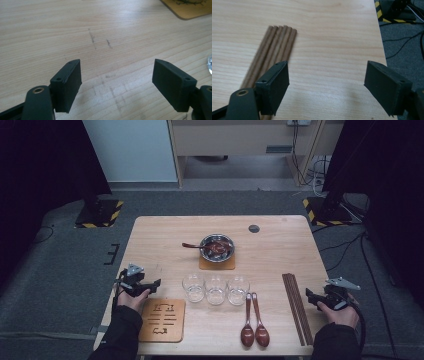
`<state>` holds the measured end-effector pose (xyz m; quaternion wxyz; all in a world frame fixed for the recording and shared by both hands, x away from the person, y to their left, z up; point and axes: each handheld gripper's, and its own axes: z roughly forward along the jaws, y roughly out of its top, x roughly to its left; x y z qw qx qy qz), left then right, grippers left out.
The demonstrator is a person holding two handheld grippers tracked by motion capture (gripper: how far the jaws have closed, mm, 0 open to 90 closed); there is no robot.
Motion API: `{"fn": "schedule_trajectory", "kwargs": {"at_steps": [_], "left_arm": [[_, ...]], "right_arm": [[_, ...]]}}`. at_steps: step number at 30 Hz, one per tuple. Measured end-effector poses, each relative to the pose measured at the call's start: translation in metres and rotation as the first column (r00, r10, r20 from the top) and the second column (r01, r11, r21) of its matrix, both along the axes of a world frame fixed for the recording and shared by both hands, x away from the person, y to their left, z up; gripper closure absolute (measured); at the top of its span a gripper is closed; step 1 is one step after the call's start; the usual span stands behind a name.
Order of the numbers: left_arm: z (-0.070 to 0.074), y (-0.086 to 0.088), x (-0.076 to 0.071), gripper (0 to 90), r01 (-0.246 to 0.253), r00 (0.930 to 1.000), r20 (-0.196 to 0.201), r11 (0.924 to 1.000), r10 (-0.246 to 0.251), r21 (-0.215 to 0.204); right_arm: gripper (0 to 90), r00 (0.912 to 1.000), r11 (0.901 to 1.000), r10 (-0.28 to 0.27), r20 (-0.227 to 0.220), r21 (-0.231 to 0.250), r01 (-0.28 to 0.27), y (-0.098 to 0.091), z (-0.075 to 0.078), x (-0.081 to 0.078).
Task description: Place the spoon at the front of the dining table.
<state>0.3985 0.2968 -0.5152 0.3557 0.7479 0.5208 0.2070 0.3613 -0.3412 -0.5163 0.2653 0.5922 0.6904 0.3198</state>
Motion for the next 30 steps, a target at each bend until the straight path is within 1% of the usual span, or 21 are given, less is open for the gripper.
{"fn": "schedule_trajectory", "kwargs": {"at_steps": [4, 8, 12, 13, 16, 18, 22, 26, 27, 29, 30], "left_arm": [[-0.003, 0.002, -0.001, 22.0, -0.006, 0.9999, -0.013, 1.0, 0.006, 0.007], [-0.004, 0.004, -0.002, 21.0, -0.008, 0.9999, -0.012, 1.0, 0.008, 0.006], [-0.008, 0.006, -0.001, 21.0, -0.013, 0.9995, -0.029, 0.9997, 0.013, 0.021], [-0.008, 0.006, -0.001, 20.7, -0.013, 0.9995, -0.029, 0.9997, 0.013, 0.021], [-0.008, 0.007, -0.002, 20.4, -0.019, 0.9994, -0.027, 0.9997, 0.019, 0.017], [-0.01, 0.006, -0.001, 20.0, -0.012, 0.9993, -0.034, 0.9995, 0.013, 0.031], [-0.013, 0.003, -0.001, 19.6, -0.008, 0.9992, -0.039, 0.9994, 0.009, 0.034], [-0.013, 0.003, -0.001, 19.0, -0.001, 0.9992, -0.041, 0.999, 0.003, 0.045], [-0.013, 0.003, -0.001, 18.9, -0.001, 0.9992, -0.041, 0.999, 0.003, 0.045], [-0.014, 0.002, -0.001, 18.8, -0.001, 0.999, -0.045, 0.9988, 0.003, 0.05], [-0.014, 0.003, -0.001, 18.6, -0.003, 0.999, -0.045, 0.9986, 0.005, 0.054]], "right_arm": [[20.4, 0.9996, 0.9998, 0.014, 0.026, 0.014, -0.014, 0.003, 0.009, -0.002], [21.5, 0.9986, 0.9992, 0.027, 0.045, 0.028, -0.029, 0.005, 0.017, -0.003], [21.9, 0.9967, 0.9984, 0.047, 0.066, 0.029, -0.049, 0.009, 0.025, -0.004], [21.9, 0.9967, 0.9984, 0.047, 0.066, 0.029, -0.049, 0.009, 0.025, -0.004], [21.9, 0.9931, 0.9971, 0.063, 0.099, 0.037, -0.067, 0.013, 0.033, -0.004], [21.8, 0.9904, 0.9956, 0.078, 0.114, 0.042, -0.083, 0.018, 0.04, -0.004], [21.7, 0.9882, 0.9943, 0.092, 0.123, 0.042, -0.098, 0.023, 0.045, -0.005], [21.8, 0.9825, 0.9909, 0.122, 0.141, 0.038, -0.129, 0.03, 0.052, -0.005], [21.8, 0.9825, 0.9909, 0.122, 0.141, 0.038, -0.129, 0.03, 0.052, -0.005], [23.1, 0.9799, 0.9895, 0.14, 0.142, 0.017, -0.144, 0.033, 0.054, -0.006], [23.0, 0.9779, 0.9879, 0.15, 0.145, 0.016, -0.154, 0.036, 0.057, -0.006]]}}
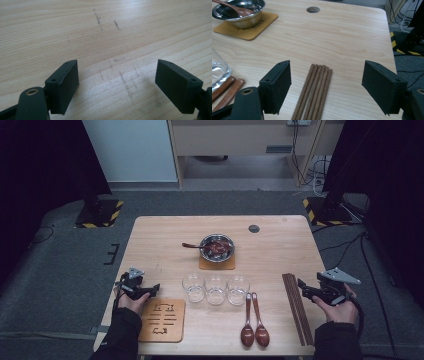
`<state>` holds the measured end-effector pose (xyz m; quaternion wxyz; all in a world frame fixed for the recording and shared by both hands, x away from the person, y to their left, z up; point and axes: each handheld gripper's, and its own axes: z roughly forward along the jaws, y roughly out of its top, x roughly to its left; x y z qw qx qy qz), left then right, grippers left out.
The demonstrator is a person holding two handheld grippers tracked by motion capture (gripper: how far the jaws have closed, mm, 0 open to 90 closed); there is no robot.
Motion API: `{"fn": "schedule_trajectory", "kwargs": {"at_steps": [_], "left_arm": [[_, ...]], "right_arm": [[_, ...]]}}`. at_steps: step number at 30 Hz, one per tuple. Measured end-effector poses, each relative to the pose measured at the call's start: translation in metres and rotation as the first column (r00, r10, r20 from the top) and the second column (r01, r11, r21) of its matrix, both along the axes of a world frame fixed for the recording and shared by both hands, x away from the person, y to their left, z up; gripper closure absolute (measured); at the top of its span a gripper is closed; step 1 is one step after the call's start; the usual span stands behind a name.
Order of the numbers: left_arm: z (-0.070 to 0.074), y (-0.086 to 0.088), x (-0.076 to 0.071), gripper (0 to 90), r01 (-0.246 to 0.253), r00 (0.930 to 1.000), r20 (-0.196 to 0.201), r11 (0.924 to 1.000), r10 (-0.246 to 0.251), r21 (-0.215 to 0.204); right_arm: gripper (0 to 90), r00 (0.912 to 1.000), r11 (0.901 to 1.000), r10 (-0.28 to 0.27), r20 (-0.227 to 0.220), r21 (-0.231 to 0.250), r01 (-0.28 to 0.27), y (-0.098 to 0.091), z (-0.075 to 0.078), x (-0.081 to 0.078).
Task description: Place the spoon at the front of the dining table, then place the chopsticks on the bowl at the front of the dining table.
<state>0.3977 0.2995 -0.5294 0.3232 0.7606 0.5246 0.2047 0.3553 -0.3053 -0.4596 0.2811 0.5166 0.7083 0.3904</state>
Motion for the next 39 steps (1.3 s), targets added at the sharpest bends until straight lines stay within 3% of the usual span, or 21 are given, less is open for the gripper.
{"fn": "schedule_trajectory", "kwargs": {"at_steps": [17, 30, 39], "left_arm": [[-0.003, -0.002, 0.002, 13.6, 0.008, 1.0, 0.002, 0.9996, -0.008, 0.025], [-0.006, -0.003, 0.003, 7.6, 0.009, 0.9998, 0.017, 0.9997, -0.01, 0.023], [-0.007, -0.004, 0.004, 5.0, 0.008, 0.9999, 0.013, 0.9997, -0.009, 0.025]], "right_arm": [[27.8, 0.993, 0.993, 0.116, -0.02, -0.02, -0.117, 0.031, 0.0, 0.003], [28.2, 0.975, 0.981, 0.192, -0.113, -0.009, -0.194, 0.044, -0.016, 0.005], [28.5, 0.9689, 0.9799, 0.195, -0.153, -0.014, -0.199, 0.043, -0.028, 0.008]]}}
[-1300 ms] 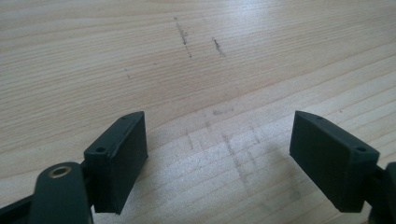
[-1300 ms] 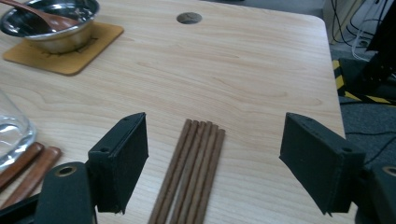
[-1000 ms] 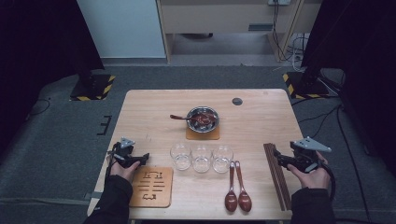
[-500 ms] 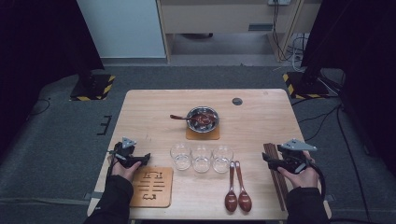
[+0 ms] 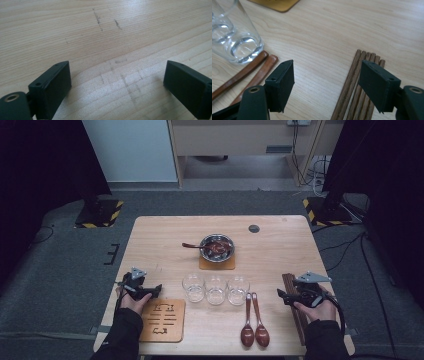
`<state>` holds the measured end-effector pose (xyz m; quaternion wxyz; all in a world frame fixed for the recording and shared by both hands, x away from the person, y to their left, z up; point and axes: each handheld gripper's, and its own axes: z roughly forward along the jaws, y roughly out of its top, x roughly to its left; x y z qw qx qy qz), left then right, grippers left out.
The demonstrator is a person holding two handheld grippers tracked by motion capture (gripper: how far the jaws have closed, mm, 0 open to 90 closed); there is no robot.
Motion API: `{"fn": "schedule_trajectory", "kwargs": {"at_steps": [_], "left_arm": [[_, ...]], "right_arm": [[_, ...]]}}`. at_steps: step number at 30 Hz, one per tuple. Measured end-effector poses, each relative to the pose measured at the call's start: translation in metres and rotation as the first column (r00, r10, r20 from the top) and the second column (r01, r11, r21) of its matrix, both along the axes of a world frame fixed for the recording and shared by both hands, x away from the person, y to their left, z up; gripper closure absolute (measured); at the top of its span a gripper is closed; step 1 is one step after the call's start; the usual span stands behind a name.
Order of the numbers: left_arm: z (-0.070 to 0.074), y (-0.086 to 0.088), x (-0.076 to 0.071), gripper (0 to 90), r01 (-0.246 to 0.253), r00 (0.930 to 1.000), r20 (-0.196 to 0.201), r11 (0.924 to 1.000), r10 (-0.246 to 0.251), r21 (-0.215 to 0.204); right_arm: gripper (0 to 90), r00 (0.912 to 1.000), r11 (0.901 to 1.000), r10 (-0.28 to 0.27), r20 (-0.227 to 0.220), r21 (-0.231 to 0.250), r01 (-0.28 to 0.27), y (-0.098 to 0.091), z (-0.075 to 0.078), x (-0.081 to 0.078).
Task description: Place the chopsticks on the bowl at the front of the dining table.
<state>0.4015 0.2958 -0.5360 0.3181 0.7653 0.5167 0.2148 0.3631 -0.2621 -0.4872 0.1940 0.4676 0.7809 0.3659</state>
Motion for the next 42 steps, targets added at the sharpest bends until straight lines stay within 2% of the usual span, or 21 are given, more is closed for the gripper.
{"fn": "schedule_trajectory", "kwargs": {"at_steps": [8, 21, 29, 36, 42], "left_arm": [[-0.001, 0.0, 0.001, 0.0, -0.022, 0.9997, -0.014, 0.9997, 0.022, 0.006], [-0.001, 0.0, 0.001, 0.0, -0.025, 0.9996, -0.015, 0.9997, 0.025, 0.008], [-0.001, 0.0, 0.001, 0.0, -0.025, 0.9996, -0.014, 0.9996, 0.026, 0.008], [-0.001, 0.0, 0.001, 0.0, -0.025, 0.9996, -0.014, 0.9997, 0.025, 0.008], [-0.001, 0.0, 0.001, 0.0, -0.026, 0.9996, -0.014, 0.9996, 0.026, 0.007]], "right_arm": [[32.1, 0.999, 0.9997, -0.006, -0.044, -0.023, 0.005, -0.001, -0.013, 0.002], [42.4, 0.9938, 0.999, -0.012, -0.111, -0.044, 0.007, 0.003, -0.025, 0.004], [45.2, 0.9912, 0.9982, -0.027, -0.129, -0.057, 0.02, 0.003, -0.028, 0.005], [46.4, 0.9911, 0.9979, -0.034, -0.128, -0.059, 0.027, 0.003, -0.028, 0.005], [50.9, 0.9897, 0.9974, -0.036, -0.138, -0.066, 0.027, 0.004, -0.029, 0.004]]}}
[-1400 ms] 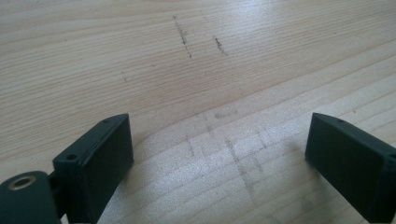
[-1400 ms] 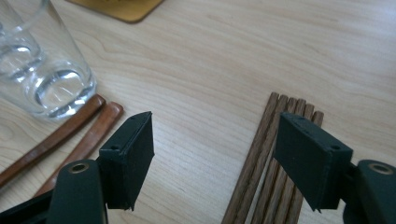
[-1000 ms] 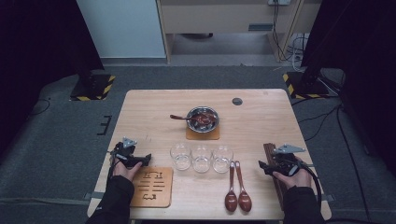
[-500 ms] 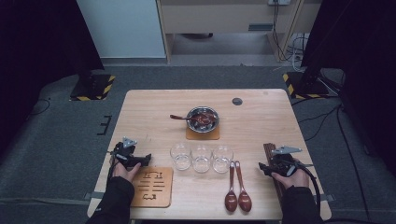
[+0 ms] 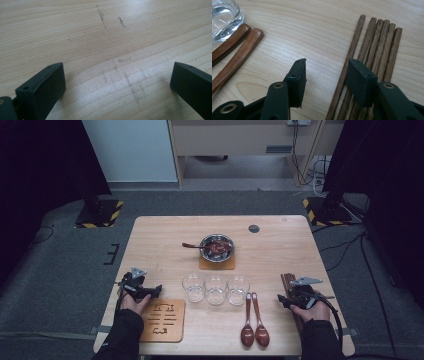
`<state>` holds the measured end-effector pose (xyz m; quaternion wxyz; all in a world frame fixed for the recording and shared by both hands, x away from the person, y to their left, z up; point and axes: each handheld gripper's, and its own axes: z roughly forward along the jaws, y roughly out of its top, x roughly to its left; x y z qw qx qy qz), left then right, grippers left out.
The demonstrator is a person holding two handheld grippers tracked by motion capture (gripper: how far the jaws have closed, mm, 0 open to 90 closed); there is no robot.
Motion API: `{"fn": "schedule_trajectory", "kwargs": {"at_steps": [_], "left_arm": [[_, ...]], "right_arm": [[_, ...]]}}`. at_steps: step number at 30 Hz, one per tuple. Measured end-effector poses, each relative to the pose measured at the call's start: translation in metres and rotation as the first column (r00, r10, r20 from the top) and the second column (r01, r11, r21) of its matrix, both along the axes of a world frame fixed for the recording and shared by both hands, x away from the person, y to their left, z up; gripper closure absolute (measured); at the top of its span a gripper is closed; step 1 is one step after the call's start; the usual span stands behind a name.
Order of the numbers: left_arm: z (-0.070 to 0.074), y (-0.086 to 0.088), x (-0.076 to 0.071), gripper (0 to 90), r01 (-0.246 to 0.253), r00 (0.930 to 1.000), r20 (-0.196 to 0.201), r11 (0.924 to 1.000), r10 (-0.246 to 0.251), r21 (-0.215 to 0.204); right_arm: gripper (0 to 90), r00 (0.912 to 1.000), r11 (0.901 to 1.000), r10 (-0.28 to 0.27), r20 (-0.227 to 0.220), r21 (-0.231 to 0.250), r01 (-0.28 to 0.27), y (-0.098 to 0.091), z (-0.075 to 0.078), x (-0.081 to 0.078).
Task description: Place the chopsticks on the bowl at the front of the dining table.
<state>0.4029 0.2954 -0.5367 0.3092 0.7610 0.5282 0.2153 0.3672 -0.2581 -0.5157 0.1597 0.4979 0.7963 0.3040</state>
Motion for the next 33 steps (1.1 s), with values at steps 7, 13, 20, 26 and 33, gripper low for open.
{"fn": "schedule_trajectory", "kwargs": {"at_steps": [7, 13, 20, 26, 33], "left_arm": [[0.0, 0.0001, 0.0, 0.0, 0.001, 1.0, 0.0, 1.0, -0.001, 0.001], [0.0, 0.0001, 0.0, 0.0, 0.001, 1.0, 0.0, 1.0, -0.001, 0.001], [0.0, 0.0001, 0.0, 0.0, 0.001, 1.0, 0.0, 1.0, -0.001, 0.001], [0.0, 0.0001, 0.0, 0.0, 0.001, 1.0, 0.0, 1.0, -0.001, 0.001], [0.0, 0.0001, 0.0, 0.0, 0.001, 1.0, 0.0, 1.0, -0.001, 0.001]], "right_arm": [[56.2, 0.9999, 0.9999, -0.005, -0.01, -0.009, 0.004, 0.0015, -0.0005, -0.0009], [61.0, 0.9999, 0.9998, -0.006, -0.012, -0.021, 0.006, 0.0019, -0.0007, -0.0021], [68.2, 0.9997, 0.9991, -0.002, -0.025, -0.042, 0.001, 0.0052, -0.0002, -0.0036], [74.5, 0.9995, 0.9989, -0.001, -0.032, -0.047, 0.0, 0.0071, 0.0005, -0.0047], [77.7, 0.9994, 0.9984, 0.006, -0.033, -0.056, -0.008, 0.0096, 0.001, -0.0056]]}}
